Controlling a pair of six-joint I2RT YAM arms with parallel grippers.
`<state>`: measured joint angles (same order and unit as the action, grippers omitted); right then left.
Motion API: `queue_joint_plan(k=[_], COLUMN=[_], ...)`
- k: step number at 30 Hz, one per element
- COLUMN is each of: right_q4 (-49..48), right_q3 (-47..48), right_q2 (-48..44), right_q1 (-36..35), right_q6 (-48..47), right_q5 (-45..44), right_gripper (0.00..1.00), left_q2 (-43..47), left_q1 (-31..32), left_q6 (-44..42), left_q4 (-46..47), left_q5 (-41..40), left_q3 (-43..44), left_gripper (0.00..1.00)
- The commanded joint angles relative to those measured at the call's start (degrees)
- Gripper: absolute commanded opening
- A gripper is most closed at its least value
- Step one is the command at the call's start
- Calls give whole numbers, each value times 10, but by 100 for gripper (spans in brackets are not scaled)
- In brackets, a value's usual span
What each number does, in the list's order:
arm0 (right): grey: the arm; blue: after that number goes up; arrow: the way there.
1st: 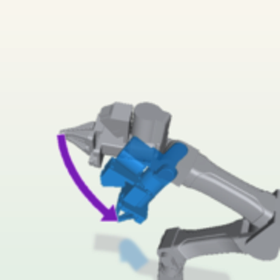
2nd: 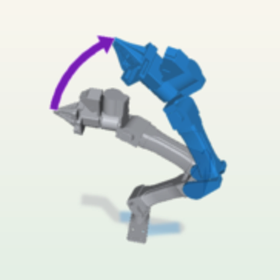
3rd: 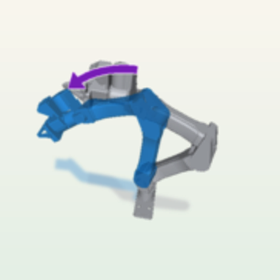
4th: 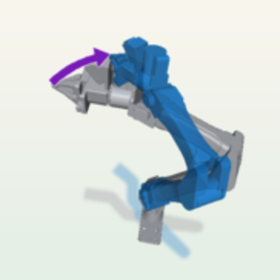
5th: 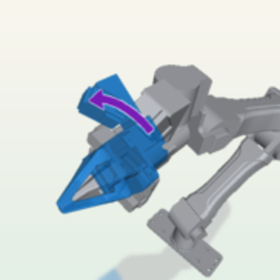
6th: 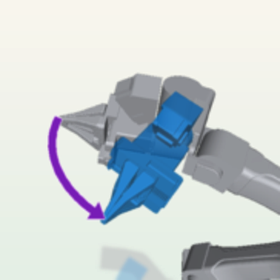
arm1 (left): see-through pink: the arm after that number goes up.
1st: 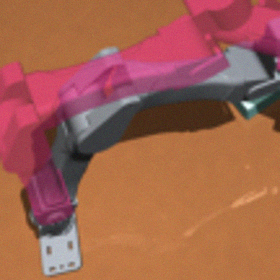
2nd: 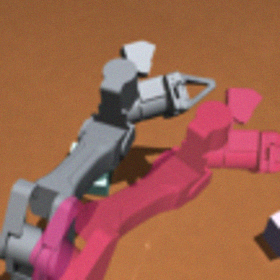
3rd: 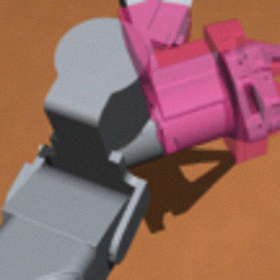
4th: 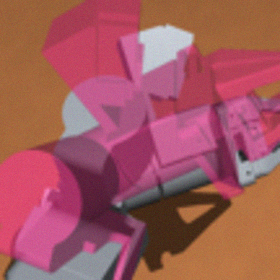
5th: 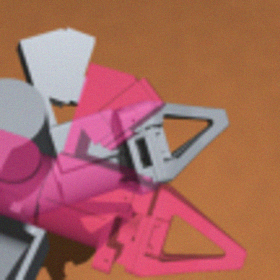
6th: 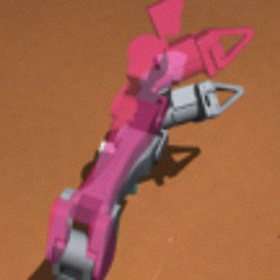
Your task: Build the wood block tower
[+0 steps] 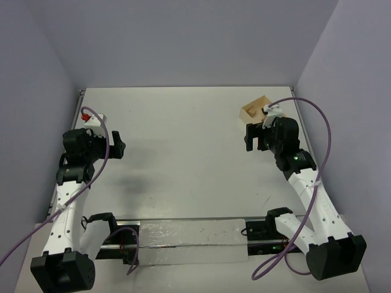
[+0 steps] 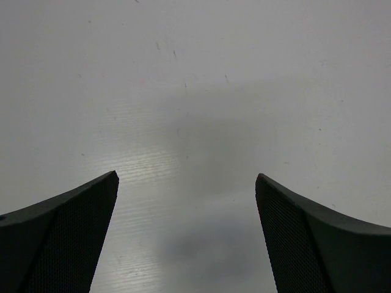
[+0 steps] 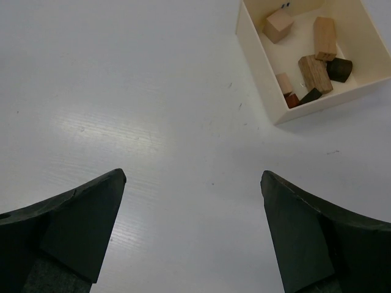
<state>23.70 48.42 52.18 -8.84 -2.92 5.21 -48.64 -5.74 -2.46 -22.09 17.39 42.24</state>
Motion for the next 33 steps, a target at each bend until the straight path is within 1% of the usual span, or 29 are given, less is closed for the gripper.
queue_joint_plan(k=[1, 9, 14, 18, 20, 23, 25, 27, 29, 33], right_q4=[4, 16, 33, 67, 79, 115, 142, 161, 182, 207], right_q3=[28, 41, 77, 136, 155, 232, 260, 301, 340, 397], right_q2=[4, 24, 63, 148, 176, 261, 320, 377, 412, 483], right_q1=[2, 2, 2, 4, 8, 14, 18, 30, 38, 55], right_q6=[-12, -25, -50, -106, -126, -156, -175, -186, -196, -210], right_q5=[9, 22, 24, 20, 22, 27, 30, 49, 57, 67], right_gripper=[100, 100, 100, 100, 100, 100, 99, 98, 98, 97], left_q2=[-1, -10, -16, -18, -17, -15, -13, -10, -6, -1], left_q1=[-3, -3, -3, -3, -3, -3, -3, -3, -3, -3], left_q6=[-5, -18, -21, -24, -25, -28, -30, -37, -41, -46], left_q4=[7, -2, -5, -8, -10, -13, -15, -20, -26, -26], left_q5=[9, 45, 50, 57, 60, 65, 70, 84, 101, 108], left_q3=[18, 18, 18, 19, 19, 21, 20, 19, 20, 18], left_gripper=[99, 99, 99, 99, 99, 99, 99, 99, 99, 99])
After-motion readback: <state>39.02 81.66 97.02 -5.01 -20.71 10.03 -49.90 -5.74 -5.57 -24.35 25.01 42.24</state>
